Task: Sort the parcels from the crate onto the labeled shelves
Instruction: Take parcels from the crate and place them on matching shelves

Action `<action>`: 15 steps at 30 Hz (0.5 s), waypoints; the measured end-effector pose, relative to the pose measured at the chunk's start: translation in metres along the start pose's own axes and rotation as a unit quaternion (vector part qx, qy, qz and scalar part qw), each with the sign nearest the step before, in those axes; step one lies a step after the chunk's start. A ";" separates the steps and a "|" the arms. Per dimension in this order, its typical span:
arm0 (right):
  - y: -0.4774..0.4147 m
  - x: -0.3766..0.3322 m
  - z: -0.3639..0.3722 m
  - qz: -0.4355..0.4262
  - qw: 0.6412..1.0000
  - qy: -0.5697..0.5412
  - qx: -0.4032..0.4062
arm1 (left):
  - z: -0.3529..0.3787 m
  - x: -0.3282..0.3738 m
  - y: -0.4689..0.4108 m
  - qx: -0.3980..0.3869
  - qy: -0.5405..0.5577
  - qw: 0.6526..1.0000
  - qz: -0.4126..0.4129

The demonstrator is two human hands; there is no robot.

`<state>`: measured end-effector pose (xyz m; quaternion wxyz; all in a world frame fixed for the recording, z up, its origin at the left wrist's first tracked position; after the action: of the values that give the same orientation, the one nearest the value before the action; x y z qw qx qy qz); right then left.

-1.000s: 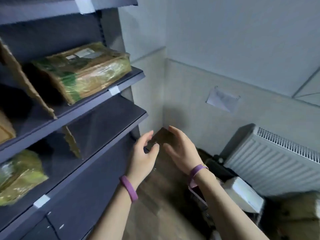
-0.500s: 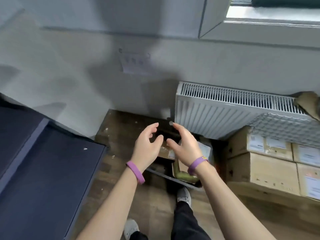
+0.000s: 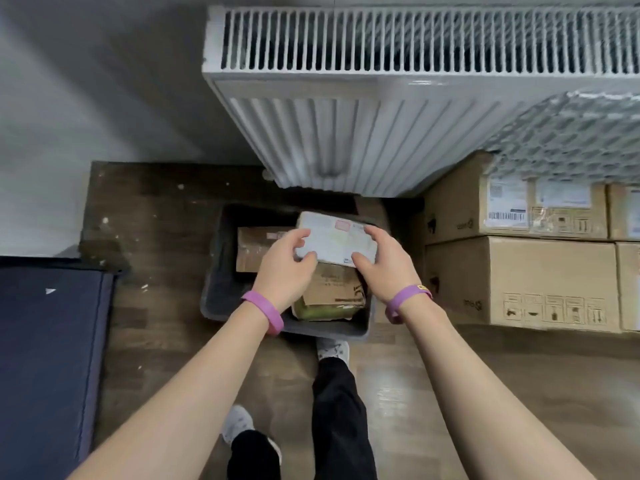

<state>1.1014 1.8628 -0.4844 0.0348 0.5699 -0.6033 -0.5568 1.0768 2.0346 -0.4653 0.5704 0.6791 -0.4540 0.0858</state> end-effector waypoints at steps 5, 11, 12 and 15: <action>-0.084 0.080 0.036 0.046 0.998 0.015 -0.045 | 0.035 -0.067 -0.094 -0.041 -0.039 0.997 -0.044; -0.176 0.157 0.069 0.120 0.990 -0.065 -0.046 | 0.056 -0.130 -0.200 -0.054 -0.040 0.994 -0.088; -0.185 0.166 0.075 0.134 0.987 -0.077 -0.042 | 0.058 -0.141 -0.213 -0.052 -0.033 0.993 -0.097; -0.199 0.186 0.089 0.164 0.982 -0.087 -0.017 | 0.064 -0.164 -0.237 -0.049 -0.014 0.992 -0.112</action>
<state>1.1061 1.8374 -0.7698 0.0825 0.4118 -0.6800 -0.6011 1.1264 2.0503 -0.7555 0.6022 0.6983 -0.3867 -0.0106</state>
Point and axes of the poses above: each hand's wrist, its own y-axis away from the middle knuckle, its own z-axis out of the palm, x = y × z, the point moved 5 cm from there along -y, towards the middle knuckle, and after that the axes turned 15 degrees about -x, right-handed, at the moved point
